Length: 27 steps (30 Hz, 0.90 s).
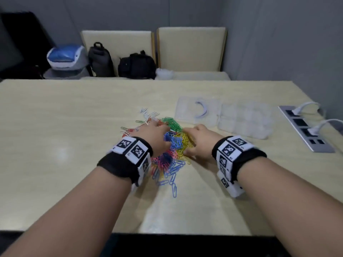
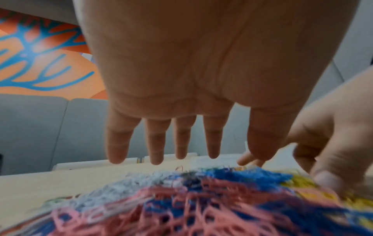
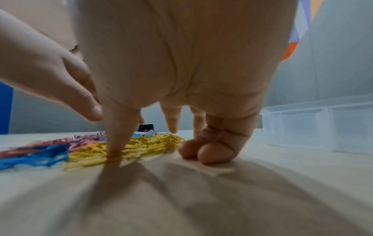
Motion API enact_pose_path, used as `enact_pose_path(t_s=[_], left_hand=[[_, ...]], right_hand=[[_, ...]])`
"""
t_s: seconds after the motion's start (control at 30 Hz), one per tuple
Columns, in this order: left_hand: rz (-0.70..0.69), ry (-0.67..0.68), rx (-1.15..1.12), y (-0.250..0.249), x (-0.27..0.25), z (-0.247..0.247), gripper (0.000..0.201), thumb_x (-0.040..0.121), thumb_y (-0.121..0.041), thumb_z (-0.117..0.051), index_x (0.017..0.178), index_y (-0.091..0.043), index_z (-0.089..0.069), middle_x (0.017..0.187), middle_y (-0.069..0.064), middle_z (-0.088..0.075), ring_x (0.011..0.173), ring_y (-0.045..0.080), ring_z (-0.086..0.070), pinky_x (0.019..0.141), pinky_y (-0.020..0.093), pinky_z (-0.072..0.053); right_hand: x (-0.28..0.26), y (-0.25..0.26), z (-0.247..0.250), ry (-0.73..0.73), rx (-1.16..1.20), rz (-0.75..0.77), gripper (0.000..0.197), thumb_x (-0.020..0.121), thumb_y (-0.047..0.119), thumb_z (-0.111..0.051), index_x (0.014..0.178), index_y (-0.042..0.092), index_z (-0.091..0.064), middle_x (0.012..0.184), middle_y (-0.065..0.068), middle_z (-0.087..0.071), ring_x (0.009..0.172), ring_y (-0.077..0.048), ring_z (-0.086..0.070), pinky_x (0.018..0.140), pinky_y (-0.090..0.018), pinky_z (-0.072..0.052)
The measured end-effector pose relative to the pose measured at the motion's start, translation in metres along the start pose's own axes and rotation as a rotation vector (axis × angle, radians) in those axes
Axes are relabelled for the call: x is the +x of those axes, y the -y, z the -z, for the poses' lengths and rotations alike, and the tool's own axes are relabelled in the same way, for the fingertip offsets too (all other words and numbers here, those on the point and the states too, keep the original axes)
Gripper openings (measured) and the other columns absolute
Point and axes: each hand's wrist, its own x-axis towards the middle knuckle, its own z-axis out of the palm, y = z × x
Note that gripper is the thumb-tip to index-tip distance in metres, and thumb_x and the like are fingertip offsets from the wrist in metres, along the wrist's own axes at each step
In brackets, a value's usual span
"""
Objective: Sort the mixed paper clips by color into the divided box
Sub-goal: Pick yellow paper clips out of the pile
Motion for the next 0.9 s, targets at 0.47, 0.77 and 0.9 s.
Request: enact_pose_path(t_s=[0.47, 0.77, 0.9], left_hand=[[-0.004, -0.036, -0.170, -0.027, 0.000, 0.002, 0.032, 0.091, -0.037, -0.053, 0.122, -0.029, -0.056, 0.121, 0.004, -0.055, 0.105, 0.022, -0.056, 0.087, 0.034, -0.048], [-0.083, 0.040, -0.466, -0.053, 0.001, 0.014, 0.022, 0.094, -0.025, -0.053, 0.113, -0.025, -0.062, 0.103, 0.000, -0.066, 0.085, 0.015, -0.065, 0.073, 0.029, -0.054], [0.079, 0.146, -1.039, -0.065, 0.001, 0.013, 0.027, 0.100, -0.030, -0.043, 0.114, -0.013, -0.059, 0.102, 0.010, -0.064, 0.086, 0.022, -0.064, 0.070, 0.034, -0.052]], right_hand=[[-0.008, -0.003, 0.007, -0.164, -0.166, -0.012, 0.025, 0.090, 0.008, -0.053, 0.110, 0.013, -0.068, 0.108, -0.009, -0.067, 0.101, -0.027, -0.061, 0.088, -0.031, -0.050], [-0.023, -0.030, 0.023, -0.253, 0.127, -0.153, 0.010, 0.084, 0.015, -0.065, 0.082, 0.024, -0.068, 0.092, 0.004, -0.066, 0.090, -0.016, -0.061, 0.074, -0.023, -0.046], [-0.030, -0.040, 0.029, -0.274, 0.537, -0.123, 0.005, 0.082, 0.010, -0.071, 0.080, 0.015, -0.070, 0.079, 0.000, -0.070, 0.077, -0.016, -0.070, 0.075, -0.029, -0.058]])
